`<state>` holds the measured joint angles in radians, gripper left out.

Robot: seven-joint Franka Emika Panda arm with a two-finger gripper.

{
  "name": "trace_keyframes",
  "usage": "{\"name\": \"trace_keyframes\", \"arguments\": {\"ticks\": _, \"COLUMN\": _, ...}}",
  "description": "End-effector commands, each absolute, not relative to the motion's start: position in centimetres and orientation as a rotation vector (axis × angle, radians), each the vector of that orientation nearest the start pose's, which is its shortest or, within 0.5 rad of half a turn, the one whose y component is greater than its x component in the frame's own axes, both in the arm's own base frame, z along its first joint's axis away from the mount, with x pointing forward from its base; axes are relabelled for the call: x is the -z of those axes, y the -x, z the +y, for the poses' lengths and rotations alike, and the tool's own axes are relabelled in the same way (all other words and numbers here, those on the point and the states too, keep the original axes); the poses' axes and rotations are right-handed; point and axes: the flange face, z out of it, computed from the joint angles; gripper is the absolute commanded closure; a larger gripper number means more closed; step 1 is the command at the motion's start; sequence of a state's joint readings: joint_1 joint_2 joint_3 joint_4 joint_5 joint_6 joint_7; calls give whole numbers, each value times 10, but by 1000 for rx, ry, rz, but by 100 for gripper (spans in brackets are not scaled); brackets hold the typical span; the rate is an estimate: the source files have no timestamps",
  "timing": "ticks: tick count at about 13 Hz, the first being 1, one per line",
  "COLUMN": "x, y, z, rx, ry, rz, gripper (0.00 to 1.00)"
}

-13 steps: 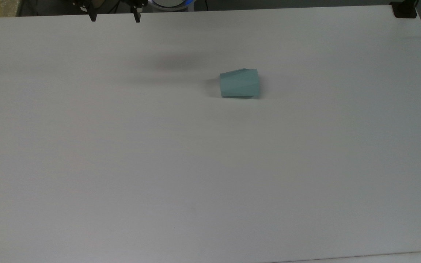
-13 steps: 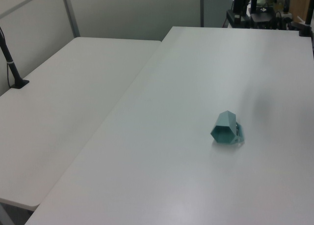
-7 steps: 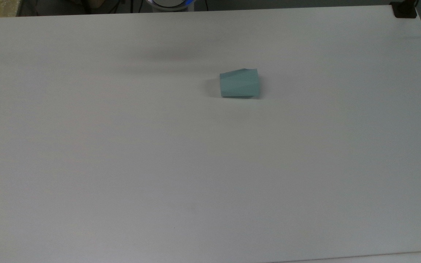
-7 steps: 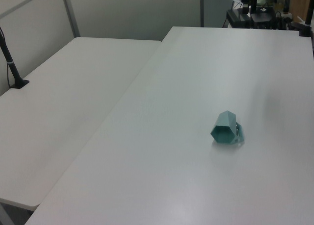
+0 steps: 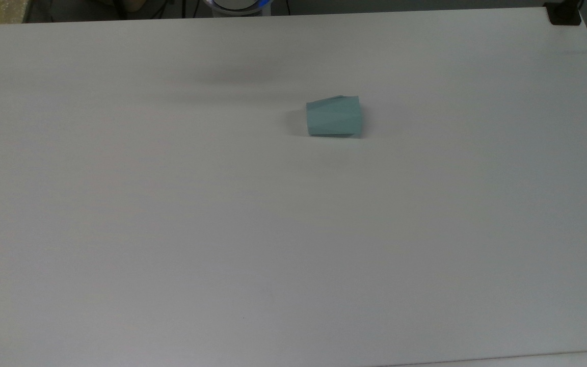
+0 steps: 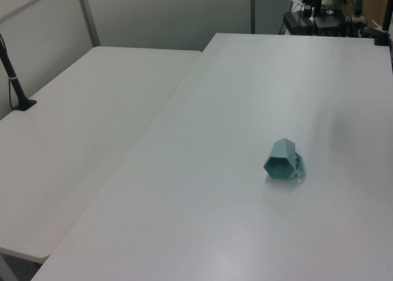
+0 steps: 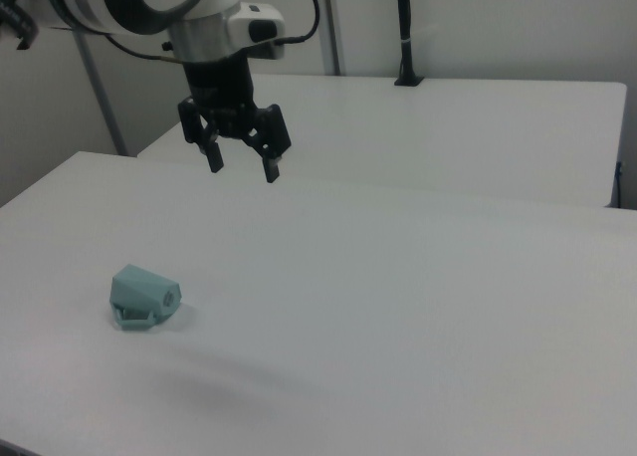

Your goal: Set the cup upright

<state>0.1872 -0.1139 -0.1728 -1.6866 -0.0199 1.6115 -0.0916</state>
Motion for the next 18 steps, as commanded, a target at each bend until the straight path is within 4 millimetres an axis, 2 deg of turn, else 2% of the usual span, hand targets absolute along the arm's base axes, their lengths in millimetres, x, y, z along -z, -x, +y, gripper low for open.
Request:
{"name": "trace_keyframes", "arguments": {"ticks": 1, "x": -642, "y": -517, "z": 62, "rx": 57, "ry": 3165, "rz": -203, "gripper": 0}}
{"name": "trace_keyframes", "arguments": {"ticks": 3, "x": -645, "y": -512, "z": 111, "rx": 82, "ry": 3217, "rz": -246, "gripper": 0}}
{"name": "trace_keyframes", "arguments": {"ticks": 6, "x": -633, "y": -498, "z": 191, "rx": 121, "ry": 3294, "rz": -228, "gripper": 0}}
{"name": "trace_keyframes", "arguments": {"ticks": 9, "x": -598, "y": -490, "z": 275, "rx": 173, "ry": 3417, "rz": -236, "gripper": 0}}
{"name": "trace_keyframes", "arguments": {"ticks": 10, "x": -576, "y": -491, "z": 304, "rx": 192, "ry": 3469, "rz": -211, "gripper": 0}}
{"name": "trace_keyframes", "arguments": {"ticks": 12, "x": -549, "y": -493, "z": 351, "rx": 203, "ry": 3508, "rz": -238, "gripper": 0}}
{"name": "trace_keyframes", "arguments": {"ticks": 14, "x": -514, "y": -484, "z": 388, "rx": 246, "ry": 3585, "rz": -298, "gripper": 0}}
{"name": "trace_keyframes", "arguments": {"ticks": 16, "x": -479, "y": -475, "z": 415, "rx": 285, "ry": 3646, "rz": -279, "gripper": 0}}
{"name": "trace_keyframes", "arguments": {"ticks": 18, "x": -458, "y": -467, "z": 432, "rx": 330, "ry": 3687, "rz": -274, "gripper": 0}}
